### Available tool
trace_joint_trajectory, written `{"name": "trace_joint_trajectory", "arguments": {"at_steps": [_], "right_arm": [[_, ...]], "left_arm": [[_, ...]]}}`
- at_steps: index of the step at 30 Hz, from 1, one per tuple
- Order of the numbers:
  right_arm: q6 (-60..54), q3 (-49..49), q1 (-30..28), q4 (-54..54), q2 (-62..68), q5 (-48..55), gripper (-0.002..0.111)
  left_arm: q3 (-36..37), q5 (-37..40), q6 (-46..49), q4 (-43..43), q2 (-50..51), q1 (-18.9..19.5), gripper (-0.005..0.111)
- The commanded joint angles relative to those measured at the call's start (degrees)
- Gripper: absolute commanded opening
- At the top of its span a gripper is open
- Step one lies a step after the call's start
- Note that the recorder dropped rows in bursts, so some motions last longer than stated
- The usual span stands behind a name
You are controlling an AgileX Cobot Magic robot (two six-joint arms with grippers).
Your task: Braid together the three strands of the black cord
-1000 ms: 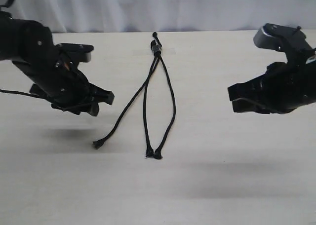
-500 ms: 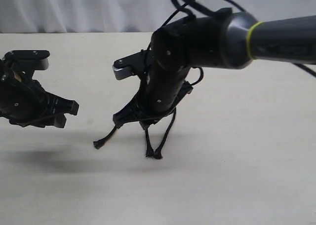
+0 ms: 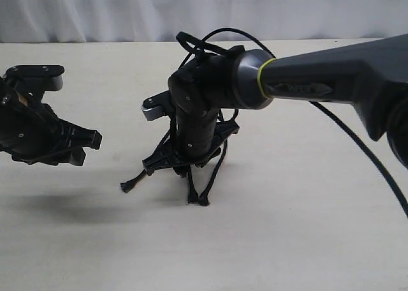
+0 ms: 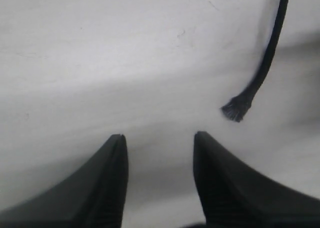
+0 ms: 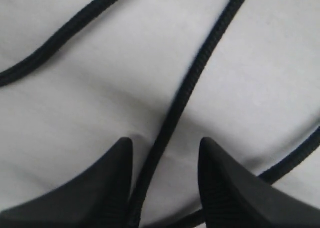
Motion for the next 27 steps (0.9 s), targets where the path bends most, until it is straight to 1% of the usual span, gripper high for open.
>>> {"name": "trace_joint_trajectory", "arguments": {"at_steps": [1, 3, 6, 7, 10, 12, 15, 20, 24, 27], "right_arm": [[1.0, -0.5, 0.1, -1.5, 1.7, 0.3, 0.035], [1.0, -0.5, 0.1, -1.5, 2.4, 0.6, 0.027], [1.0, -0.6, 0.1, -2.2, 2.3, 1.9, 0.006], [1.1, -0.6, 0.1, -2.3, 2.0, 2.0, 0.004], [1.1, -0.6, -0.7, -2.3, -0.7, 1.7, 0.004], [1.1, -0.6, -2.5, -2.3, -3.1, 1.6, 0.004], [0.5, -0.6, -6.6, -2.1, -6.6, 4.0, 0.004], [-4.0, -0.4, -14.1, -1.9, -10.0, 8.7, 0.004], [-5.4, 1.2, -17.9, -1.9, -9.7, 10.2, 0.004], [-5.7, 3.9, -19.6, -1.1, -9.3, 8.8, 0.004]], "left_arm": [[0.2, -0.8, -0.1, -0.6, -0.3, 0.0, 0.040], [0.2, -0.8, -0.1, -0.6, -0.3, 0.0, 0.040], [0.2, -0.8, -0.1, -0.6, -0.3, 0.0, 0.040], [0.2, -0.8, -0.1, -0.6, -0.3, 0.0, 0.040], [0.2, -0.8, -0.1, -0.6, -0.3, 0.0, 0.040], [0.2, -0.3, 0.2, -0.6, -0.3, 0.0, 0.040], [0.2, -0.3, 0.3, -0.6, -0.3, 0.0, 0.040], [0.2, -0.8, 0.4, -0.6, -0.3, 0.0, 0.040], [0.2, -0.2, 0.4, -0.6, -0.3, -0.3, 0.040], [0.2, -0.8, 2.3, -0.6, -0.3, -1.7, 0.041]]}}
